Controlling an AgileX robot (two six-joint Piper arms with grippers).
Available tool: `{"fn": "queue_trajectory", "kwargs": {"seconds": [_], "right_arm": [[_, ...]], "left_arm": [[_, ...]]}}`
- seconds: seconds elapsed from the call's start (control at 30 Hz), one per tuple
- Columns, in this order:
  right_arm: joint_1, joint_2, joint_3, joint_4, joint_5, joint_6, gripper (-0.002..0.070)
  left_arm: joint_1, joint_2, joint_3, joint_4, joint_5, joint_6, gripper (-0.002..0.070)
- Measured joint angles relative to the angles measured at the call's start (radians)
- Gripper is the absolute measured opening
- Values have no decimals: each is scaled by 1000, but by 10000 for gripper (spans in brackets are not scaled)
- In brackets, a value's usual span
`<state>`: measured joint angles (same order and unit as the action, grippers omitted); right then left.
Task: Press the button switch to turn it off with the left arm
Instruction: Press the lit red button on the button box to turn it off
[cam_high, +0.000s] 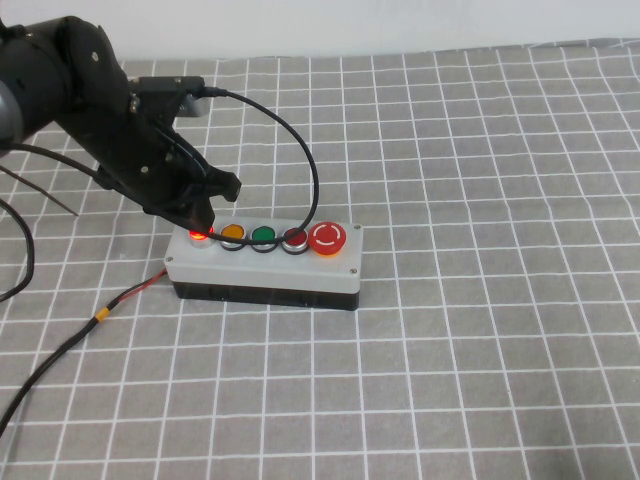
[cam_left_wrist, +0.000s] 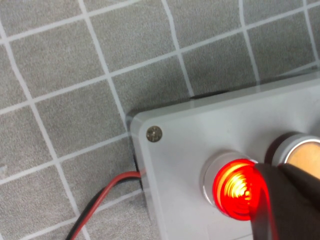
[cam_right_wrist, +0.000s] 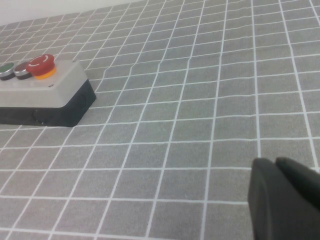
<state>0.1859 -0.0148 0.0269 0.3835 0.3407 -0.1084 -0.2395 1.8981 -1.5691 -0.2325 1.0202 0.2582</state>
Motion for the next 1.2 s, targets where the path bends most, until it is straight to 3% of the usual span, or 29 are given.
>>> {"fn": "queue_trajectory", "kwargs": {"seconds": [0.83,1.2], "right_arm": [[0,0,0,0,0,0,-17],[0,0,0,0,0,0,-17]], "left_arm": [[-2,3,-7,-6,-19,11,-3],[-2,-303,65,11,-142,40,-3]]}}
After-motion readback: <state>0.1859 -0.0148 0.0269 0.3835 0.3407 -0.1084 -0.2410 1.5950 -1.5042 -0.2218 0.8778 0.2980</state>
